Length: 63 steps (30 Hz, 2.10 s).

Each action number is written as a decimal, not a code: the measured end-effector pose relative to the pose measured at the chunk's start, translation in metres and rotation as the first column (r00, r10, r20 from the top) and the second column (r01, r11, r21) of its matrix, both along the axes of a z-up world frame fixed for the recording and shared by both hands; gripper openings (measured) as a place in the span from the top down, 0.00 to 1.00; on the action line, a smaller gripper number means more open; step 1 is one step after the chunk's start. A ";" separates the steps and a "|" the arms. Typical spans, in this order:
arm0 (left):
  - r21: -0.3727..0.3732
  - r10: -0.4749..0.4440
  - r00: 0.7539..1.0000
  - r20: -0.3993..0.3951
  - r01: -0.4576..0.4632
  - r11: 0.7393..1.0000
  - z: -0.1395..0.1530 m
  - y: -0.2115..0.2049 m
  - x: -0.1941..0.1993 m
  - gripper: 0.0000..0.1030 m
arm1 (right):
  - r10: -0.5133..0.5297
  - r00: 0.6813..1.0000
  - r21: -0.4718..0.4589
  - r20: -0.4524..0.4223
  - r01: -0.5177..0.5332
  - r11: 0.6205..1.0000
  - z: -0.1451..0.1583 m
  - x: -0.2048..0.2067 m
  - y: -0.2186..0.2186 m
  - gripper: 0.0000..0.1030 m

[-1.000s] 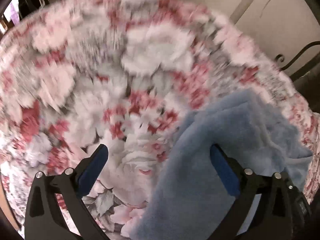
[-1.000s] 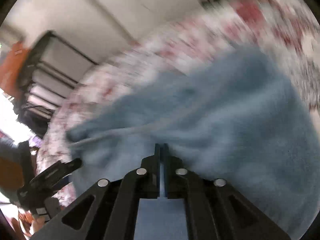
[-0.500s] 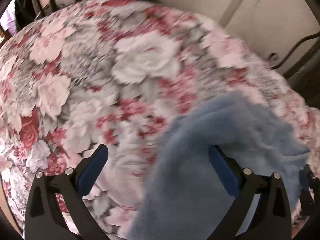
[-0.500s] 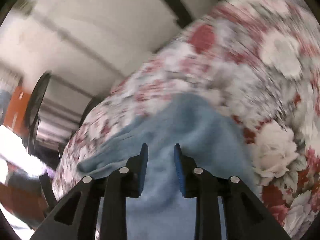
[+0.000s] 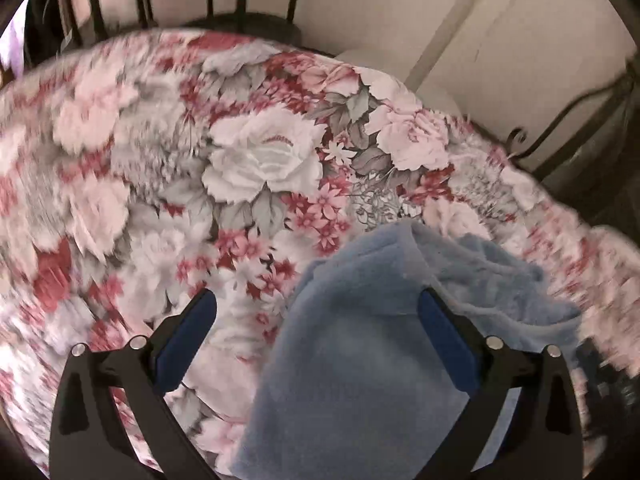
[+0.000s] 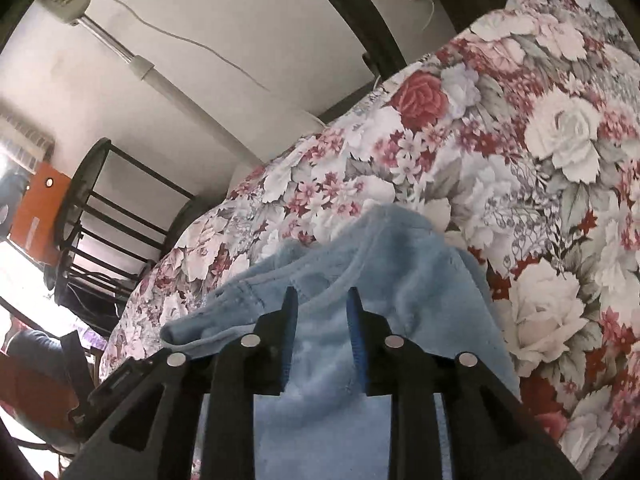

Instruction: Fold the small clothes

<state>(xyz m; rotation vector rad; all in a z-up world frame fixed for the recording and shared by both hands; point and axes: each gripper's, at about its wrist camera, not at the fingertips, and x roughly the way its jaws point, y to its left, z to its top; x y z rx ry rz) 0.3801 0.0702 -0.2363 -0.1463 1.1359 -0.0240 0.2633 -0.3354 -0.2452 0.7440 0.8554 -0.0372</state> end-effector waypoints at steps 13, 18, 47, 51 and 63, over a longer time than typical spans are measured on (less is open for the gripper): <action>0.044 0.054 0.993 -0.106 -0.049 0.998 -0.062 -0.007 0.062 0.04 | -0.068 0.989 0.071 -0.132 0.078 0.994 -0.077 0.061 -0.026 0.93; 0.001 0.069 0.993 -0.099 -0.069 0.998 -0.044 -0.012 0.054 0.04 | -0.078 0.992 0.085 -0.104 0.086 0.993 -0.061 0.049 -0.025 0.87; 0.170 -0.058 0.985 -0.159 0.085 0.982 0.006 -0.056 -0.173 0.05 | 0.065 0.987 0.020 -0.147 -0.063 0.998 -0.014 -0.131 0.039 0.66; 0.092 -0.029 0.991 -0.134 0.041 0.995 0.019 -0.065 -0.217 0.05 | 0.081 0.989 -0.025 -0.122 -0.084 0.996 0.010 -0.150 0.055 0.66; 0.176 -0.052 0.998 -0.024 0.056 0.983 0.026 -0.063 -0.204 0.05 | 0.143 0.986 -0.261 -0.082 -0.160 0.952 0.038 -0.146 0.084 0.58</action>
